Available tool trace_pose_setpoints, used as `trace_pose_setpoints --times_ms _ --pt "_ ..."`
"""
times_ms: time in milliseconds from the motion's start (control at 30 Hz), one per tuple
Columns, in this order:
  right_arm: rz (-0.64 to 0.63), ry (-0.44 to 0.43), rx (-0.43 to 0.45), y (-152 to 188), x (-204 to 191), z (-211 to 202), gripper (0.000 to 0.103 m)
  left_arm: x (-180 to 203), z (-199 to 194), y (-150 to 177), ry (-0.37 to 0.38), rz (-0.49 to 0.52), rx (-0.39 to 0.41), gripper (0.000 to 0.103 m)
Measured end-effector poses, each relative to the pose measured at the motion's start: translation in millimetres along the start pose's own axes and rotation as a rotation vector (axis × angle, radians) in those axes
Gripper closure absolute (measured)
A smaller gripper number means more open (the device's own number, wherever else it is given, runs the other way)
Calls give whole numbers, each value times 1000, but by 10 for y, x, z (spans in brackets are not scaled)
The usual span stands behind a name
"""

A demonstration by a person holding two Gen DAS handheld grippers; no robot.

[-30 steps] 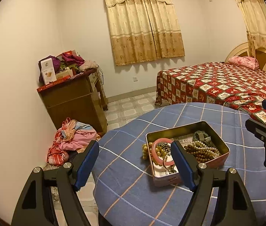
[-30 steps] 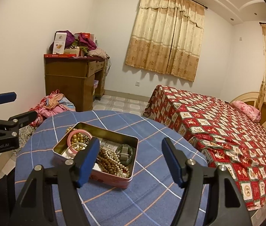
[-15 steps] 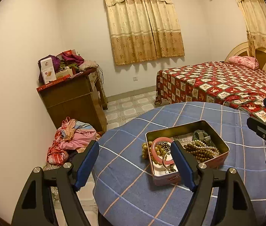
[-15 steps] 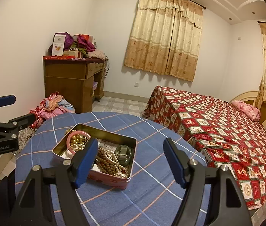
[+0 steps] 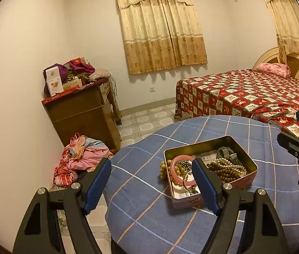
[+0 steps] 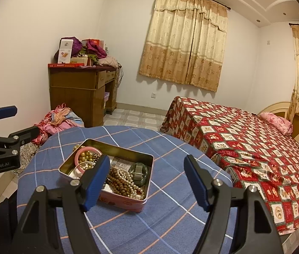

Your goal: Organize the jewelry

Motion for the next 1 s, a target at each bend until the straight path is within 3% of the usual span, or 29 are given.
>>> trace_pose_setpoints --times_ms 533,633,1000 --pt "-4 3 14 -31 36 -33 28 -91 -4 -27 -14 -39 -6 24" --pt "-4 3 12 -32 38 -30 28 -102 6 -22 -28 -45 -7 15" --pt "-3 3 13 -28 42 -33 25 -108 22 14 -47 -31 7 14"
Point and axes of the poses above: each gripper's, at about its wrist camera, not at the fingertips, and z roughly the way its jaws point, x to its right, y to its underside, the point moved 1 cm from there along z, roughly the way its jaws point, and after that the axes turned 2 degrees about -x, right-handed, at the moved point
